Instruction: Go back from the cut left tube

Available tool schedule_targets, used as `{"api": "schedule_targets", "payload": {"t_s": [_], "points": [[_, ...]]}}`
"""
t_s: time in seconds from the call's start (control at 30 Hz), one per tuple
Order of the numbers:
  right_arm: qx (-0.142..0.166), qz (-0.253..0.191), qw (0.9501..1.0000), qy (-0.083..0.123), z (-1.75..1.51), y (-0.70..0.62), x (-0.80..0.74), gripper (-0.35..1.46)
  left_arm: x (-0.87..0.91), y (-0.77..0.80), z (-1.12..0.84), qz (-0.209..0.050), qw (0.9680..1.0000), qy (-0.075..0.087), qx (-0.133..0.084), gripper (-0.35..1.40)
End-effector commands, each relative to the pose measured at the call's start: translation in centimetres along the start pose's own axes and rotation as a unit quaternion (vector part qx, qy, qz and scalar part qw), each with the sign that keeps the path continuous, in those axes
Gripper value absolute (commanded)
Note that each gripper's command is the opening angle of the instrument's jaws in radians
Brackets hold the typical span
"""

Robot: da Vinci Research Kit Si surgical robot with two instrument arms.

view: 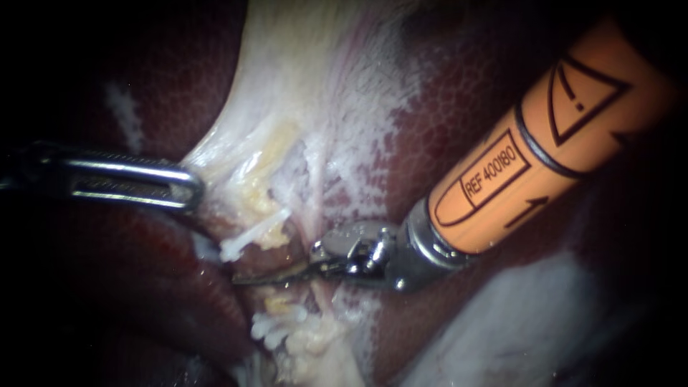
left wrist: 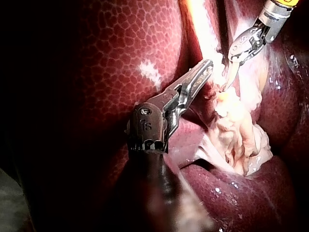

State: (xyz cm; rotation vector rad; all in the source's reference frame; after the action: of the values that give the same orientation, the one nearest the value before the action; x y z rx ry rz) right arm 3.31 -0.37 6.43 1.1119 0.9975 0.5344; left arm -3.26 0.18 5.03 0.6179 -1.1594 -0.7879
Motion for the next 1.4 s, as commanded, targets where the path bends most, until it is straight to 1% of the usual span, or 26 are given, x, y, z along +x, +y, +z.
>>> {"api": "schedule_targets", "payload": {"t_s": [0.03, 0.3, 0.5, 0.57, 0.6, 0.63, 0.7, 0.73, 0.77, 0.87, 1.0, 1.23, 1.4], "points": [[0.0, 0.0, 1.0, 0.0, 0.0, 0.01, 0.0, -0.35, 0.0, 0.0, 0.0, 0.0, 1.0, 0.0, 0.0, -0.35], [0.003, 0.0, 1.0, 0.005, -0.01, 0.02, 0.0, -0.35, 0.0, 0.0, 0.0, 0.0, 1.0, 0.0, 0.0, -0.35], [0.009, -0.001, 0.9999, 0.013, -0.03, 0.03, -0.02, -0.35, 0.0, 0.0, 0.0, 0.0, 1.0, 0.0, 0.0, -0.35], [0.011, -0.002, 0.9998, 0.017, -0.04, 0.04, -0.02, -0.01, 0.0, 0.0, 0.0, 0.0, 1.0, 0.0, 0.0, -0.35], [0.012, -0.002, 0.9998, 0.018, -0.04, 0.04, -0.02, 0.05, 0.0, 0.0, 0.0, 0.0, 1.0, 0.0, 0.0, -0.35], [0.013, -0.002, 0.9997, 0.02, -0.04, 0.05, -0.02, 0.26, 0.0, 0.0, 0.0, 0.0, 1.0, 0.0, 0.0, -0.35], [0.013, -0.002, 0.9997, 0.02, -0.04, 0.05, -0.02, 0.42, 0.0, 0.0, -0.01, 0.0, 1.0, 0.0, 0.0, -0.35], [0.013, -0.002, 0.9997, 0.021, -0.04, 0.06, -0.02, 0.46, 0.0, 0.0, -0.01, 0.0, 1.0, 0.0, 0.0, -0.35], [0.013, -0.002, 0.9997, 0.021, -0.04, 0.06, -0.02, 0.54, 0.0, 0.0, -0.01, 0.0, 1.0, 0.0, 0.0, -0.35], [0.013, -0.002, 0.9997, 0.021, -0.04, 0.06, -0.02, 0.64, 0.0, 0.0, -0.01, 0.0, 1.0, 0.0, 0.0, -0.35], [0.013, -0.002, 0.9997, 0.021, -0.04, 0.06, -0.02, 0.68, 0.0, 0.0, -0.01, 0.0, 1.0, 0.0, 0.0, -0.35], [0.014, -0.002, 0.9997, 0.021, -0.05, 0.05, -0.02, 0.68, 0.0, -0.01, -0.01, 0.0, 1.0, 0.0, 0.0, -0.35], [0.015, -0.002, 0.9997, 0.02, -0.09, 0.04, -0.05, 0.68, 0.0, -0.01, -0.01, 0.0, 1.0, 0.0, 0.0, -0.35]]}}
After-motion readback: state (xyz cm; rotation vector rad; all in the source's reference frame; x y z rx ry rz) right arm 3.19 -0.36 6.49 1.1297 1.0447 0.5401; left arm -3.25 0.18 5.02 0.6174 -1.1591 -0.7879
